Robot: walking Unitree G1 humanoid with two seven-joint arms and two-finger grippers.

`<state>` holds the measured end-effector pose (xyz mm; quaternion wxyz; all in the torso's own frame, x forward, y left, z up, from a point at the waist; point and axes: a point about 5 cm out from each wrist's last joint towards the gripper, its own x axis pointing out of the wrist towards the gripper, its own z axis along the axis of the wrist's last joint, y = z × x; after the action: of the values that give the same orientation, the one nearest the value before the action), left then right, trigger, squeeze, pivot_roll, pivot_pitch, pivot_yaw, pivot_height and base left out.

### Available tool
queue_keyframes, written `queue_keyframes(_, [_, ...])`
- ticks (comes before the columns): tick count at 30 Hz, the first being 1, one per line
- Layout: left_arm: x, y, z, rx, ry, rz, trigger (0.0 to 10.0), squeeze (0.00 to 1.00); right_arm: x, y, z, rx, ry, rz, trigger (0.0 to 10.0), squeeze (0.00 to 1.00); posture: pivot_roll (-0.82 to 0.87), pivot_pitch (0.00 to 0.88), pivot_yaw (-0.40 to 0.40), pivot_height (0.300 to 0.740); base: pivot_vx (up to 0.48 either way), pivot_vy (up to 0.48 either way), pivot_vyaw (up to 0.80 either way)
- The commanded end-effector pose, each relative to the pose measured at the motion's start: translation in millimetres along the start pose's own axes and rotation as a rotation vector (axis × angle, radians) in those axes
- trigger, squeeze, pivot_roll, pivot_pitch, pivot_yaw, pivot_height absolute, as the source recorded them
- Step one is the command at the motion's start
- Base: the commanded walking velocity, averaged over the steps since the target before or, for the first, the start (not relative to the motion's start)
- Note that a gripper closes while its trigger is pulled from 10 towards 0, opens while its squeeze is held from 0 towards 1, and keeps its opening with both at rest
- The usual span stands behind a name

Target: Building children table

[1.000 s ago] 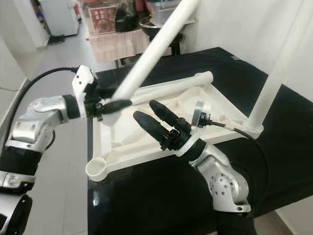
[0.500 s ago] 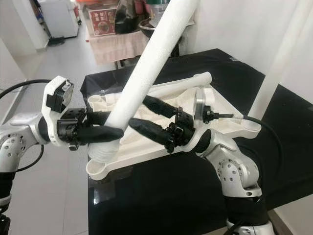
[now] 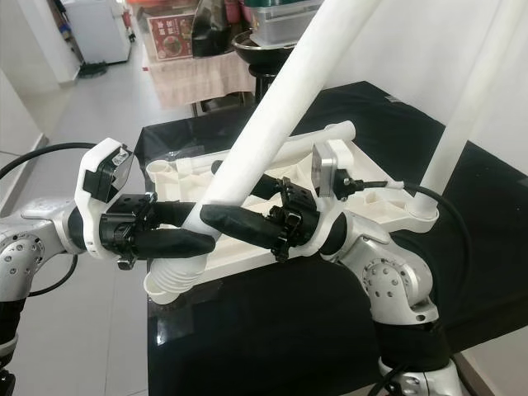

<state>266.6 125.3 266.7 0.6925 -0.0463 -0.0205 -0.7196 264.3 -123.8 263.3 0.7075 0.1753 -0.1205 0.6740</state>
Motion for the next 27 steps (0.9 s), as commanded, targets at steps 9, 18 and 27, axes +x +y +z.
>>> queue_keyframes(9, [1.3,-4.1,-3.1,-0.005,0.040,0.010,0.0,0.00,25.3,0.6,-10.7,0.000,0.080,0.015,10.0,0.00,-0.06,0.000,0.058,0.740,0.000,0.000,0.00])
queue_keyframes(18, [3.1,-2.7,-5.2,-0.009,0.042,0.019,0.0,0.00,37.6,-4.4,-8.1,-0.011,0.054,0.016,2.5,0.00,-0.06,0.000,0.055,0.740,0.000,0.000,0.00])
queue_keyframes(27, [5.3,-3.3,-5.4,-0.008,0.039,0.014,0.0,0.00,42.5,1.9,-10.6,0.022,0.028,0.074,0.0,0.00,-0.06,0.000,0.056,0.740,0.000,0.000,0.00])
